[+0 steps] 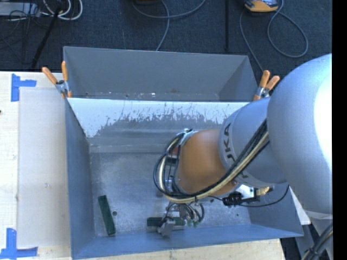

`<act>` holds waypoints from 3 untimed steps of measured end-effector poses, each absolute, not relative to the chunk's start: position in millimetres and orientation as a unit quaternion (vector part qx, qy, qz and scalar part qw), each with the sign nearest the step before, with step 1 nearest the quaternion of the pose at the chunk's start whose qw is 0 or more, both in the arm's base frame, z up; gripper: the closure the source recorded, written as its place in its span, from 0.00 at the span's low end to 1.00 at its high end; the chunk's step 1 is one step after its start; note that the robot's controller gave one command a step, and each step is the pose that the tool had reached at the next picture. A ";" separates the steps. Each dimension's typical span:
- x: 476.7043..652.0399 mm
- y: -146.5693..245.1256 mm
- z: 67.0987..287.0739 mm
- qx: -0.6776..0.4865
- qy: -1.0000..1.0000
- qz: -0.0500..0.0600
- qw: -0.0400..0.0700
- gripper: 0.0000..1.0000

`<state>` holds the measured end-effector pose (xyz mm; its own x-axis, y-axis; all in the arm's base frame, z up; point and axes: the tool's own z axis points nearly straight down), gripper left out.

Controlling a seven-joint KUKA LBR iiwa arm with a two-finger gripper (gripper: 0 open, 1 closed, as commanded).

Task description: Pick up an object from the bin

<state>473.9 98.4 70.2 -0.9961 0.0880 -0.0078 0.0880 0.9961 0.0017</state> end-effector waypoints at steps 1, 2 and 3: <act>476.0 98.6 70.9 0.045 0.999 0.001 0.004 0.00; 473.8 98.3 69.8 0.046 0.999 0.000 0.000 1.00; 474.0 98.2 98.0 0.047 0.999 0.000 0.000 1.00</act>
Offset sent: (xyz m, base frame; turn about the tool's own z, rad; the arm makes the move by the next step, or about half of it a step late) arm 0.0000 0.0000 0.0000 0.0000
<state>474.0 98.2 98.0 -0.9956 0.0935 -0.0006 0.0935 0.9956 0.0007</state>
